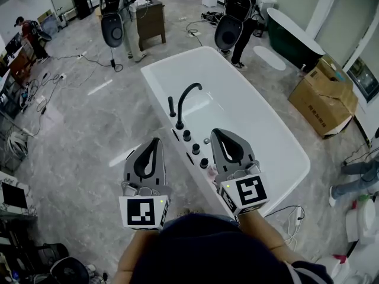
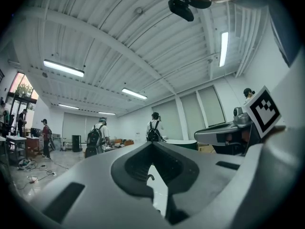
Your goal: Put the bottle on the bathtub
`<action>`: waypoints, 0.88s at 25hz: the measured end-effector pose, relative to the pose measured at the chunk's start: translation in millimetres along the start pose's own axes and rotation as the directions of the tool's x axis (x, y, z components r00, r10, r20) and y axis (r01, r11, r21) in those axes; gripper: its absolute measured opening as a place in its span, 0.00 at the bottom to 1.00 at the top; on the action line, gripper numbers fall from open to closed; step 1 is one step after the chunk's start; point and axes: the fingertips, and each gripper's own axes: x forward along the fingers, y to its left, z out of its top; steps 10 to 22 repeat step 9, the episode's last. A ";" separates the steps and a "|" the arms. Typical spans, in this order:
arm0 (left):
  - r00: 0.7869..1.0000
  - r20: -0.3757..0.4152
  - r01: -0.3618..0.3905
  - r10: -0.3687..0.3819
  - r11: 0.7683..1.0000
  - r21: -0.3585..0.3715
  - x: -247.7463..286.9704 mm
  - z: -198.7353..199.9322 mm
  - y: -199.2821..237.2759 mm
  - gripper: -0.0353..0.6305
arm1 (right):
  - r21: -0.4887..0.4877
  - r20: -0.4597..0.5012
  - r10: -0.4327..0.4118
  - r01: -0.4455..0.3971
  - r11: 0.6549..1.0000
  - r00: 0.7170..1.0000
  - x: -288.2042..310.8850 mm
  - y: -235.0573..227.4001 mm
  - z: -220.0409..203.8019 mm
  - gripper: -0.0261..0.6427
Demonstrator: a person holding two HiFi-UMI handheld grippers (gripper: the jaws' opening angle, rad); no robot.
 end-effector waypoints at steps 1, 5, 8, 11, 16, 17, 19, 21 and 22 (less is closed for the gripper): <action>1.000 0.000 -0.001 0.001 1.000 -0.001 -0.5 0.4 1.1 0.08 | 0.000 -0.003 0.001 -0.001 1.000 1.000 -0.3 0.3 -0.1 0.08; 1.000 0.003 -0.001 0.001 1.000 -0.001 -2.3 1.6 3.1 0.08 | 0.008 -0.015 -0.005 0.006 1.000 1.000 -1.9 -0.5 -0.9 0.08; 1.000 0.003 0.007 -0.007 1.000 0.008 -4.4 3.3 -0.9 0.08 | 0.013 -0.010 -0.010 0.010 1.000 1.000 -6.2 -1.4 -1.3 0.08; 1.000 0.003 0.010 -0.010 1.000 0.012 -5.1 4.1 -2.5 0.08 | 0.015 -0.008 -0.011 0.011 1.000 1.000 -7.7 -1.6 -1.4 0.08; 1.000 0.003 0.010 -0.010 1.000 0.012 -5.1 4.1 -2.5 0.08 | 0.015 -0.008 -0.011 0.011 1.000 1.000 -7.7 -1.6 -1.4 0.08; 1.000 0.003 0.010 -0.010 1.000 0.012 -5.1 4.1 -2.5 0.08 | 0.015 -0.008 -0.011 0.011 1.000 1.000 -7.7 -1.6 -1.4 0.08; 1.000 0.003 0.010 -0.010 1.000 0.012 -5.1 4.1 -2.5 0.08 | 0.015 -0.008 -0.011 0.011 1.000 1.000 -7.7 -1.6 -1.4 0.08; 1.000 0.003 0.010 -0.010 1.000 0.012 -5.1 4.1 -2.5 0.08 | 0.015 -0.008 -0.011 0.011 1.000 1.000 -7.7 -1.6 -1.4 0.08; 1.000 0.003 0.010 -0.010 1.000 0.012 -5.1 4.1 -2.5 0.08 | 0.015 -0.008 -0.011 0.011 1.000 1.000 -7.7 -1.6 -1.4 0.08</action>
